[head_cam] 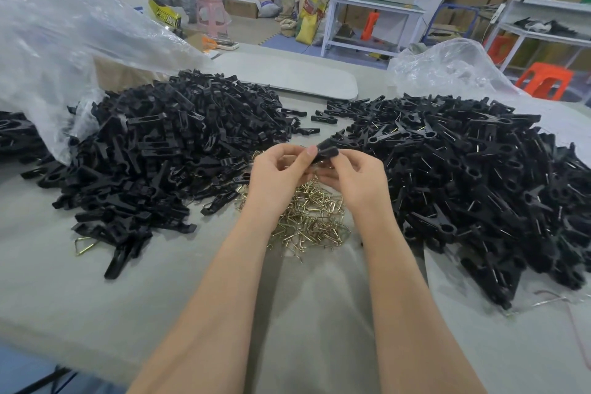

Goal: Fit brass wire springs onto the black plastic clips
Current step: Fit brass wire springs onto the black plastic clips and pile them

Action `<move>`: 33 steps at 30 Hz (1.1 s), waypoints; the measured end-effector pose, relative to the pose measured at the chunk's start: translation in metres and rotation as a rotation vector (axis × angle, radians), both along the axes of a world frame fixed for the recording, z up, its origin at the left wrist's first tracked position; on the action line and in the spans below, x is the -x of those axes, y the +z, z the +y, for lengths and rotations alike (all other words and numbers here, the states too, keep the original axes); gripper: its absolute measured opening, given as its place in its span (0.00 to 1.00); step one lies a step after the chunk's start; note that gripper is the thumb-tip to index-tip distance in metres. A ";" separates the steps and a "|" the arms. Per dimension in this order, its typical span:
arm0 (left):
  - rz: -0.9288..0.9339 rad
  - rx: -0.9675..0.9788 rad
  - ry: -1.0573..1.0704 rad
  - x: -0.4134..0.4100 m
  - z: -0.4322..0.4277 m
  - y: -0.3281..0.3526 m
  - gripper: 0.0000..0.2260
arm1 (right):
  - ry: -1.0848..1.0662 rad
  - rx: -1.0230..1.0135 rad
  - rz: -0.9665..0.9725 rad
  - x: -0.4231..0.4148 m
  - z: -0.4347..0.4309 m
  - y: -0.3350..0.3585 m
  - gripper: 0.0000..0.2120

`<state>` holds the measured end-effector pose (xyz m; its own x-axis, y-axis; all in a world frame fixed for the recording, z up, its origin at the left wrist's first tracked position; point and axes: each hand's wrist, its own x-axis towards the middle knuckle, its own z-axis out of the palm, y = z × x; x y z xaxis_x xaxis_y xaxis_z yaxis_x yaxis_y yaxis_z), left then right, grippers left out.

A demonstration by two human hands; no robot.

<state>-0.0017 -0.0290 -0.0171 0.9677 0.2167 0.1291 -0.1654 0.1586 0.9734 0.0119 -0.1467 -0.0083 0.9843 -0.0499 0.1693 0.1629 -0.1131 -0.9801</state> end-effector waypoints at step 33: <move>-0.006 -0.711 0.175 -0.003 0.002 -0.009 0.07 | -0.208 -0.096 -0.025 -0.001 -0.012 0.008 0.05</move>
